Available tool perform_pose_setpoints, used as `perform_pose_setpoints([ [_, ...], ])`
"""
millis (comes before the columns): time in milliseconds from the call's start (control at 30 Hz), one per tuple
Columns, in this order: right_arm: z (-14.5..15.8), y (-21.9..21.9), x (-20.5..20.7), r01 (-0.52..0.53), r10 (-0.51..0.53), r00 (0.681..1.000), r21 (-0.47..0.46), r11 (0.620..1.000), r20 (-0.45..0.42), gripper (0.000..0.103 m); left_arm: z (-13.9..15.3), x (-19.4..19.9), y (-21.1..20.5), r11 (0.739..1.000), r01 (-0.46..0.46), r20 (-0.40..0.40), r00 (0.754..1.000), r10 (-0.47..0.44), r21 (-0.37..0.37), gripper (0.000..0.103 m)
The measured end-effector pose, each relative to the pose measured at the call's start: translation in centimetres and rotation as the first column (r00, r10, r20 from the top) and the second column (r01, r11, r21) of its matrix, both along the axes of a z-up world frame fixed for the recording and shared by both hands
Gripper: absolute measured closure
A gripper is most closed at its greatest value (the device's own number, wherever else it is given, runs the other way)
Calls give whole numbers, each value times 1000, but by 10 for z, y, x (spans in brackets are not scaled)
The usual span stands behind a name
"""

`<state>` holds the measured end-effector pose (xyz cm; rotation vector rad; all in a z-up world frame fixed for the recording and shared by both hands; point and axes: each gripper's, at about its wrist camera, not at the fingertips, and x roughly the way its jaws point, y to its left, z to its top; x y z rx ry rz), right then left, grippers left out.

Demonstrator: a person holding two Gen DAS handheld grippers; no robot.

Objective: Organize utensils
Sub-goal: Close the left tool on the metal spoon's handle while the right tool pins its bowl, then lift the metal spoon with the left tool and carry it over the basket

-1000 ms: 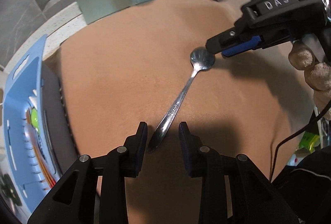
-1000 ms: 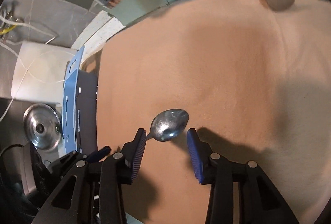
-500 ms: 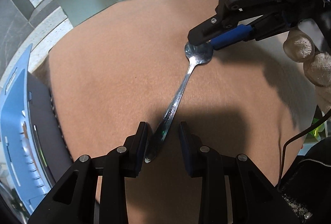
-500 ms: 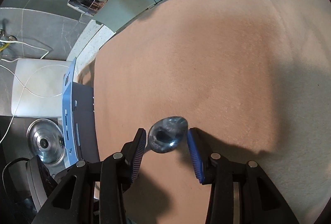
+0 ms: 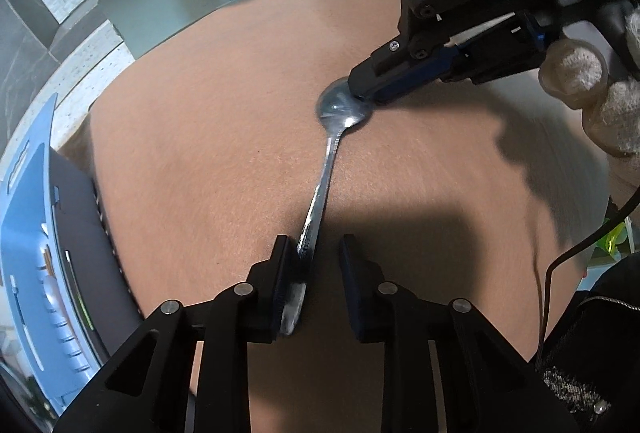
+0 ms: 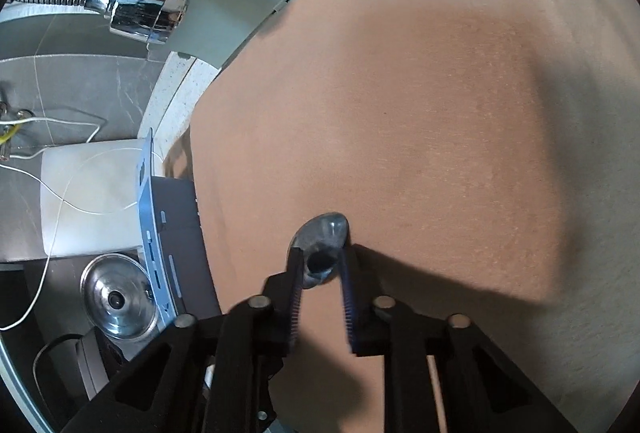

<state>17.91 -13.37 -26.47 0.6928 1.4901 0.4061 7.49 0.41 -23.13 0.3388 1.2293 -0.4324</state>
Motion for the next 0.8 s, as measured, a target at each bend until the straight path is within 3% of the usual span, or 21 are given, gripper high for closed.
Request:
perform_pose_setpoints([
  [33,1,1,1,2,-2,1000,5,1000,4,93,1,0,1,1000,-1,-2,1000,1,-2,89],
  [200,4,13,4,-22,22,999,-4,1000,27,93,1,3,7,999,-22,-14,1000,22,-26,94],
  [400,1,22,11,-28,29,1000,-3,1000,11,91,2,4,10,999,-31,-28,999,29,-43,95],
  [800,19,30,8,-63,61,996,21,998,61,94,18,-14,15,991,-85,-25,996,83,-100,95],
])
